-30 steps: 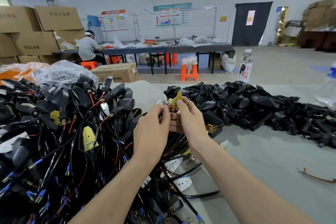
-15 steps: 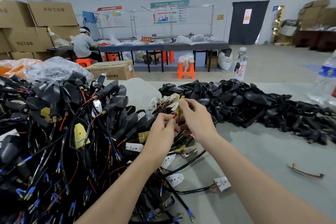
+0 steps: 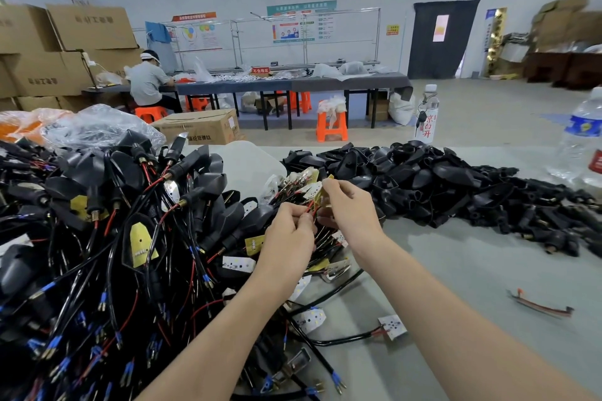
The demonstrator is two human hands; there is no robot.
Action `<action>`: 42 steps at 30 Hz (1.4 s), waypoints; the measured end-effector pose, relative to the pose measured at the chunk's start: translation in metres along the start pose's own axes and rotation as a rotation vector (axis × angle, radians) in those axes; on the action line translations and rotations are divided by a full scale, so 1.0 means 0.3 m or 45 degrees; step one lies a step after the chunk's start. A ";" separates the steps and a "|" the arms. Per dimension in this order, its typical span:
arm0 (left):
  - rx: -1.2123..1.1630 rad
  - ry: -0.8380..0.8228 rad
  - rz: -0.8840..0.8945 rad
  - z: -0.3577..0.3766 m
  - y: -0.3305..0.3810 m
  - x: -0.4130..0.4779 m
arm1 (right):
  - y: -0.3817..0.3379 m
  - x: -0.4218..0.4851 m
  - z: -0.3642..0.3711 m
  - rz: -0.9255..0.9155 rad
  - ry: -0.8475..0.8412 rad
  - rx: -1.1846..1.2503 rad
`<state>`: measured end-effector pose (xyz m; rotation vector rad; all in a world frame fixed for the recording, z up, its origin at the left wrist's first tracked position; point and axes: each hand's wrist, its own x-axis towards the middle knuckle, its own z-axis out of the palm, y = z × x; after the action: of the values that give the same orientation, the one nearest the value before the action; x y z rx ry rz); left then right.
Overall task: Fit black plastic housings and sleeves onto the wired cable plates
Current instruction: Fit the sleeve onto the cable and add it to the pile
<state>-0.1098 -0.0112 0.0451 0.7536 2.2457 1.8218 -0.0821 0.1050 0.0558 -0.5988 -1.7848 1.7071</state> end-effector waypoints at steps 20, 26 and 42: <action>0.056 0.345 0.125 -0.025 0.016 0.031 | -0.019 -0.020 0.021 0.060 0.028 0.358; -0.313 0.237 -0.056 -0.066 0.058 0.039 | 0.007 -0.016 -0.004 0.259 0.004 0.591; 0.291 0.236 0.572 -0.146 0.412 -0.013 | 0.027 -0.038 0.022 0.233 0.031 0.370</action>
<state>-0.0898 -0.0345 0.1726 1.2674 2.6000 1.8975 -0.0791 0.0932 0.0465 -0.6671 -1.4639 2.0264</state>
